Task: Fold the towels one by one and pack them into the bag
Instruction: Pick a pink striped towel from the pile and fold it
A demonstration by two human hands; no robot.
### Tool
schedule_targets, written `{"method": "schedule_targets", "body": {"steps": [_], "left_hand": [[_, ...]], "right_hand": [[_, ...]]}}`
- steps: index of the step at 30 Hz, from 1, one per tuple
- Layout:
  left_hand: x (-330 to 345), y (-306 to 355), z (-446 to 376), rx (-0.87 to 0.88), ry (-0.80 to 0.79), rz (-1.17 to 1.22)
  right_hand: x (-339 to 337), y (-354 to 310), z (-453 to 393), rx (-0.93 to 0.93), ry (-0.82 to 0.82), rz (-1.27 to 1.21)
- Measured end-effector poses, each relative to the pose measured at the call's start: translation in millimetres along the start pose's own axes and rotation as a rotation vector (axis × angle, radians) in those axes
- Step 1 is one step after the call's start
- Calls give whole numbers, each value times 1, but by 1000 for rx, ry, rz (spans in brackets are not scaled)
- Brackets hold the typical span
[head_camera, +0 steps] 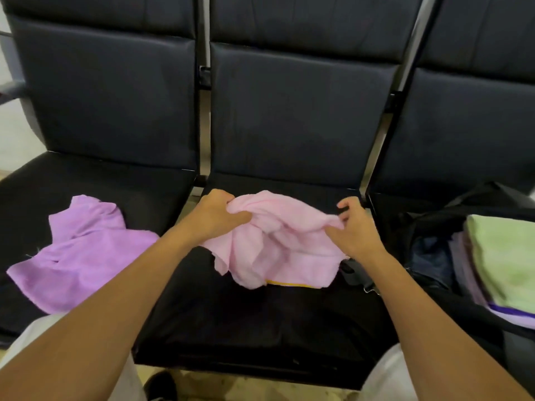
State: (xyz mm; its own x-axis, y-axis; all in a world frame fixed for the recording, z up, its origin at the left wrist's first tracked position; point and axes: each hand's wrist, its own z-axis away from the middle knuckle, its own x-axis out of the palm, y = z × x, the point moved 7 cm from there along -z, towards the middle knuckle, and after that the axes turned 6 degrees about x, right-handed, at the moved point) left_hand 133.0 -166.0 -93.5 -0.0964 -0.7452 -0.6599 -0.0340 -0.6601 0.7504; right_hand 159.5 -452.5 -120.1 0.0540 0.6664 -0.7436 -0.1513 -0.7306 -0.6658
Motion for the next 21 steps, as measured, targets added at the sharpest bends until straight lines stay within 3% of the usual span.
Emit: {"method": "schedule_targets", "body": {"steps": [6,9,13,17,21], "left_hand": [[21,26,3,223,-149,44],[36,43,13,328,-253,144],[25,36,11,344,-164,114],[6,8,6,184,-59,2],[-5,0,3,180,48,67]], "right_hand": [[49,-60,25,-359,-353,-169],[71,-88,42,-421,-505,-278],[79,-100,40,-364,-433,-252],[62,-106,32,-303,-294,-418],[61,-105,34,-243,-362,-454]]}}
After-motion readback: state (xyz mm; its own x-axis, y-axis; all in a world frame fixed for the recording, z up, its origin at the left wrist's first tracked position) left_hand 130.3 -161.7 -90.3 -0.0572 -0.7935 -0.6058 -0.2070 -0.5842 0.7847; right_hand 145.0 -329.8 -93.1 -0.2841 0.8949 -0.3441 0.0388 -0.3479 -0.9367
